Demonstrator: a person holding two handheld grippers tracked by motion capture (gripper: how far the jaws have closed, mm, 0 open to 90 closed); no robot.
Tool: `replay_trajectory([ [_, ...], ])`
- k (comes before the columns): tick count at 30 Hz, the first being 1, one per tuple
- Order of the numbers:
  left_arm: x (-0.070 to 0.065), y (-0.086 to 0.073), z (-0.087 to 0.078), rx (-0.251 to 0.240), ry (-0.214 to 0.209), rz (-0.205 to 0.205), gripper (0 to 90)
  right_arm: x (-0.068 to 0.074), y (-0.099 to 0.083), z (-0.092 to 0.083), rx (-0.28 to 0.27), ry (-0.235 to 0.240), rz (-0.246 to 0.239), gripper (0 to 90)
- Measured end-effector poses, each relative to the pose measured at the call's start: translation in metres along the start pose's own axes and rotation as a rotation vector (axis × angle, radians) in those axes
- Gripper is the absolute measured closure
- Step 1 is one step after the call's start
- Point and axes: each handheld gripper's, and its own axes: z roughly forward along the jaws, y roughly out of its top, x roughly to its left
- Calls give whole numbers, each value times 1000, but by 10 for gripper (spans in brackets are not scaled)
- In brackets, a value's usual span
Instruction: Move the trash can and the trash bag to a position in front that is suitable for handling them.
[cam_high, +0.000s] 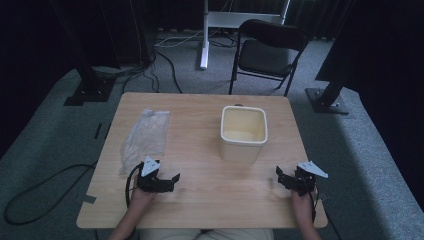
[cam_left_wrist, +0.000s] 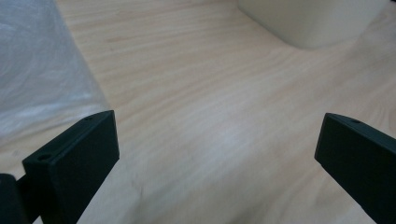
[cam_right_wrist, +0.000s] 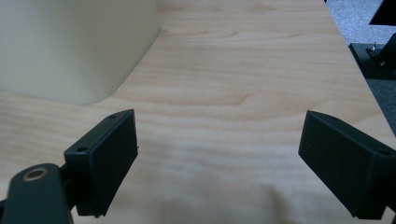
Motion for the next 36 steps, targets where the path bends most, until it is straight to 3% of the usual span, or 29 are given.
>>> replay_trajectory([
  [2,-2,4,4,-16,27,32,2,-4,9,5,-8,19,8,111],
  [9,2,19,24,-27,25,20,2,-8,24,19,-29,13,10,111],
  [13,2,30,39,-31,30,24,2,-6,31,31,-31,15,-4,111],
  [16,3,37,55,-22,29,27,2,-6,34,38,-41,16,11,111],
  [22,5,49,75,-30,18,-4,2,-6,42,49,-50,16,32,111],
  [24,5,49,75,-30,18,-4,2,-7,45,51,-54,17,34,111],
  [25,5,53,85,-22,28,1,2,-8,50,53,-59,14,33,111],
  [29,5,62,95,-48,24,-24,2,-8,58,58,-91,-32,16,111],
  [33,6,74,109,-38,38,-3,2,-9,66,66,-82,-11,48,111],
  [36,5,80,116,-54,37,-21,2,-7,70,71,-67,13,55,111],
])
